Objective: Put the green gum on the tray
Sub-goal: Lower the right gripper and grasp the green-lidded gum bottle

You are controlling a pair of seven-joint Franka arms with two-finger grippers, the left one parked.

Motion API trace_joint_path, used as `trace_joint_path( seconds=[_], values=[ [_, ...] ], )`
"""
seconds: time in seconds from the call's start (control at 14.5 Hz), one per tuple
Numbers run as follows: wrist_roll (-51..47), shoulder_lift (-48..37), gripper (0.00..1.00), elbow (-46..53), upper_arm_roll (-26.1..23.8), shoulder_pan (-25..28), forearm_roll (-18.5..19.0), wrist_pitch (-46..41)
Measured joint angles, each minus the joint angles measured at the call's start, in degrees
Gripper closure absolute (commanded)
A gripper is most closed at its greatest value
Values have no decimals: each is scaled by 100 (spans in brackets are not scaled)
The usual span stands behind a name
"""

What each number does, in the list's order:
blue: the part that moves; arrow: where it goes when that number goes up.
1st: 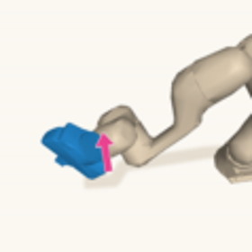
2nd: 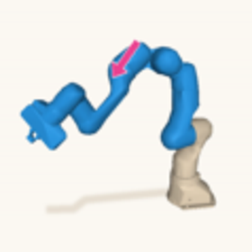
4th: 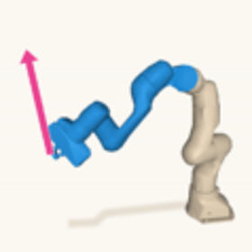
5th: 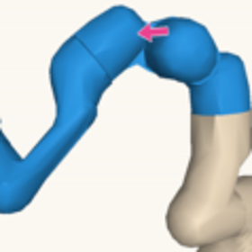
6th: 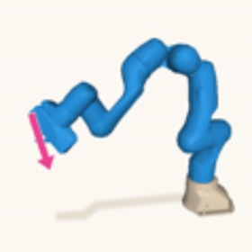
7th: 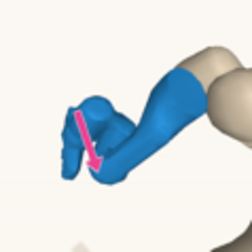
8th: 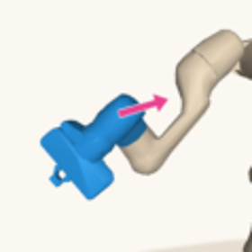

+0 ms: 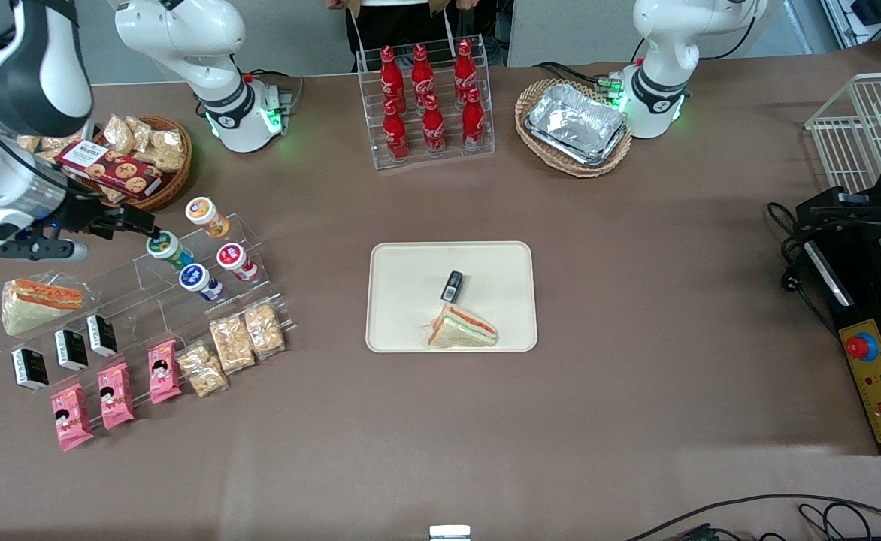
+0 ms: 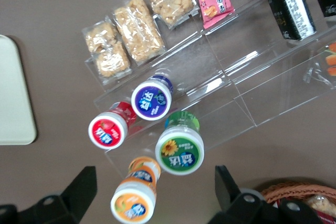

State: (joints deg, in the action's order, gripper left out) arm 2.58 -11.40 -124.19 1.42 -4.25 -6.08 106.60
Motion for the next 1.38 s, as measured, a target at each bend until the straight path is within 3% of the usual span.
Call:
trace_joint_path(
  seconds=[0.28,0.97,1.03,1.24,1.38],
  values=[
    [0,1,0,-567,0,1,208,565],
    [0,119,0,-1142,-6,8,244,1192],
    [0,160,5,-1158,-6,13,245,1225],
    [0,237,50,-1176,-7,33,245,1263],
    [3,254,60,-1179,-8,47,246,1264]
  ],
)
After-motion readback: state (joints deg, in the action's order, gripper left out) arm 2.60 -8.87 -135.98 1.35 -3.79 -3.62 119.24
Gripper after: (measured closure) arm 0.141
